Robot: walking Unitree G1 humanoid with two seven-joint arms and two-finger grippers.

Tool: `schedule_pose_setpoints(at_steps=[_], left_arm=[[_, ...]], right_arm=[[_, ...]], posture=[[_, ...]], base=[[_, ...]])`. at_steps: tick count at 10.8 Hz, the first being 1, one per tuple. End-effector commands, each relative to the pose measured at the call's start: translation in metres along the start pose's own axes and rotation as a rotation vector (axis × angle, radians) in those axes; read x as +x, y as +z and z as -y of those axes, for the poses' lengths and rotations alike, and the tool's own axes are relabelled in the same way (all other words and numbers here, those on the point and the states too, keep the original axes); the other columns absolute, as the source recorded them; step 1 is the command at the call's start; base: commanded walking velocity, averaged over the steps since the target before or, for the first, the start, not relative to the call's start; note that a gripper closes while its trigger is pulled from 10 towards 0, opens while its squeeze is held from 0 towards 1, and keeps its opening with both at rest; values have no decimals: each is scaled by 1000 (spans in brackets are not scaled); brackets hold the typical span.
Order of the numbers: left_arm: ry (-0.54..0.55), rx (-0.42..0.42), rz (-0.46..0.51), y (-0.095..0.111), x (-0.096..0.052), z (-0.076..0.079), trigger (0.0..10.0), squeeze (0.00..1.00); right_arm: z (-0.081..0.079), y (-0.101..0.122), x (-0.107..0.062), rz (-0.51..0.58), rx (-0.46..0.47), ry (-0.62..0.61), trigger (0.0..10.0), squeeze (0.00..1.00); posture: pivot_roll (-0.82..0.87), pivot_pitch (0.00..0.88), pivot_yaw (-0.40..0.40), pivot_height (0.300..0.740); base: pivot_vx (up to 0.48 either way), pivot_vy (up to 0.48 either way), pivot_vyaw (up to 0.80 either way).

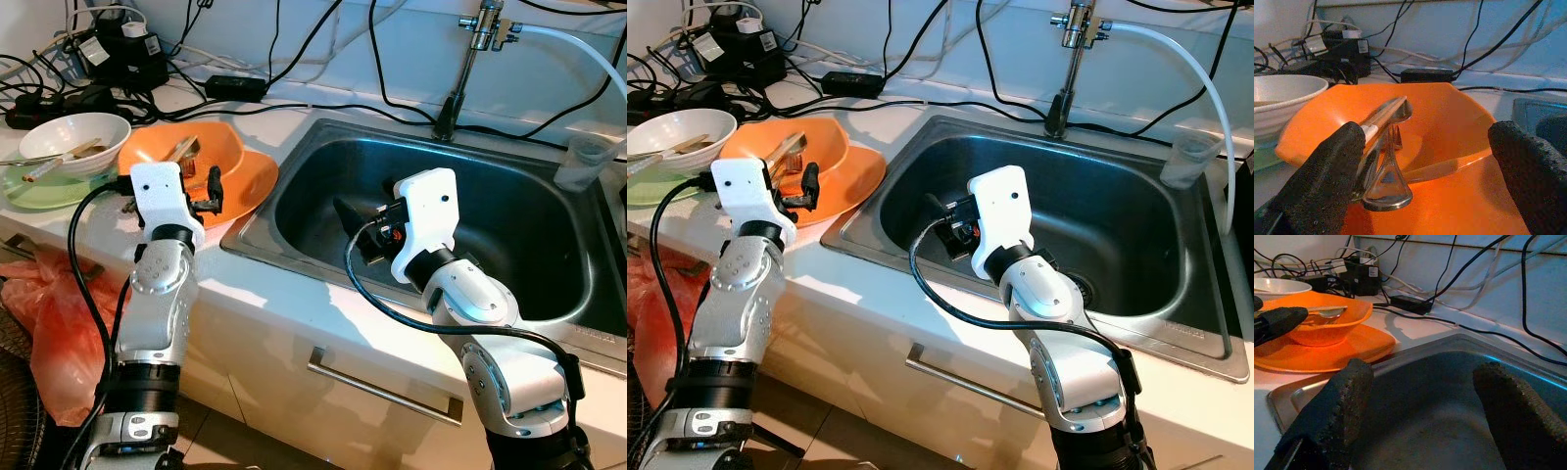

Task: Kitchen organization

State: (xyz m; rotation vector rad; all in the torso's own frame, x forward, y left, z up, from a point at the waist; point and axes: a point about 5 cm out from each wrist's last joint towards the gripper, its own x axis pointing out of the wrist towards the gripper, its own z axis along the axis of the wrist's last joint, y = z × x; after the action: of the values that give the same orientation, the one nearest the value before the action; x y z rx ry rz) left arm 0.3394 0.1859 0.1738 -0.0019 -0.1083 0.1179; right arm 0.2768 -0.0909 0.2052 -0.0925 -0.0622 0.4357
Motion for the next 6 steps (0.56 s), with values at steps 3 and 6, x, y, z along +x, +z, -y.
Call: schedule_pose_setpoints(at_steps=[3,6], left_arm=[[11,-8,9,5,2,-1,0,0],[8,-10,21,9,2,0,0,0]], right_arm=[[-1,2,2,13,-7,1,10000,0],[0,2,2,14,-7,0,10000,0]], posture=[[-41,0,14,740],[-40,0,12,740]], base=[[0,0,0],[0,0,0]])
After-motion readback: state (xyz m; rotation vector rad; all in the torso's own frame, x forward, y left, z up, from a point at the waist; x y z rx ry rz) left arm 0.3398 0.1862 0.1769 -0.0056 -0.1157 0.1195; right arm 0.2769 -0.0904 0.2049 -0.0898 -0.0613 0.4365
